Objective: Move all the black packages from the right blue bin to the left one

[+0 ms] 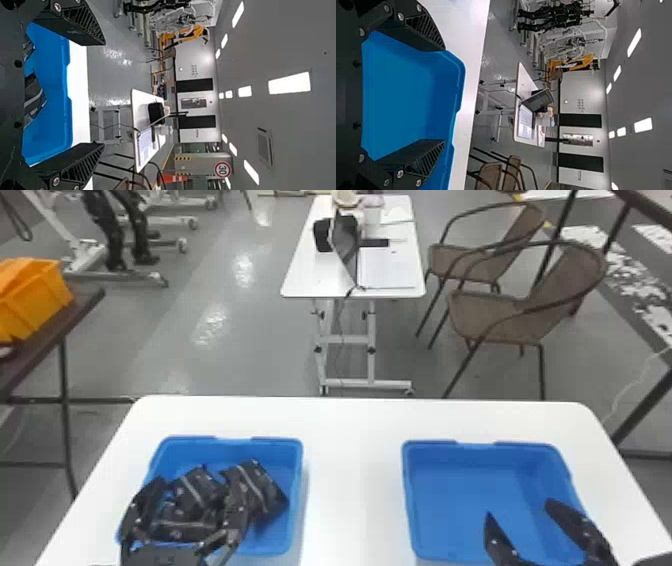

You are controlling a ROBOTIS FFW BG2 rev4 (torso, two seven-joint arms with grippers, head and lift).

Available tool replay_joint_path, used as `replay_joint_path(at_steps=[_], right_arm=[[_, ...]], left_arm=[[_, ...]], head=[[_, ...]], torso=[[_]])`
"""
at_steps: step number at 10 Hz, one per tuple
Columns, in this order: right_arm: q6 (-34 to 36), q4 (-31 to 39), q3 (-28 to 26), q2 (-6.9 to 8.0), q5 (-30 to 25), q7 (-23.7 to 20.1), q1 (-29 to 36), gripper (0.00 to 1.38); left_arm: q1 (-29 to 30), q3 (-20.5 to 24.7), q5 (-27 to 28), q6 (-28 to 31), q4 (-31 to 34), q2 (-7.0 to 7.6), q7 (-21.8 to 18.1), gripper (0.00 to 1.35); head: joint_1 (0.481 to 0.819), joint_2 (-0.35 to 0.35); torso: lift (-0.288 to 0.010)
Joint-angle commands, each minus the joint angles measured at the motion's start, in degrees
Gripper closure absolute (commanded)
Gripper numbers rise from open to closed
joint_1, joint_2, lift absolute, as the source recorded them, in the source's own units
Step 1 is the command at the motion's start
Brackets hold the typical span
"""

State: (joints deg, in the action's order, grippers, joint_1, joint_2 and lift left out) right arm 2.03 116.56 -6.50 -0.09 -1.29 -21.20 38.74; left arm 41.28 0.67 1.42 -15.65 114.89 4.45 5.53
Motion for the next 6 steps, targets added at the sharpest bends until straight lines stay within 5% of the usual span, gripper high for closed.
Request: replay_joint_path(at_steps=[1, 6], right_arm=[[-1.0, -0.2, -0.5, 0.14, -0.5, 0.0, 0.4, 0.21], [-2.0, -1.3, -0.6, 0.14, 0.4, 0.0, 0.4, 0.21]], left_arm=[[0.3, 0.2, 0.2, -0.3, 0.0, -0.59, 0.0, 0.11], [0.5, 0.2, 0.2, -0.4, 0.0, -0.41, 0.3, 0.11]], head=[[0.695, 0.066], [0.695, 0.061]], torso=[[-0.042], [-0.042]])
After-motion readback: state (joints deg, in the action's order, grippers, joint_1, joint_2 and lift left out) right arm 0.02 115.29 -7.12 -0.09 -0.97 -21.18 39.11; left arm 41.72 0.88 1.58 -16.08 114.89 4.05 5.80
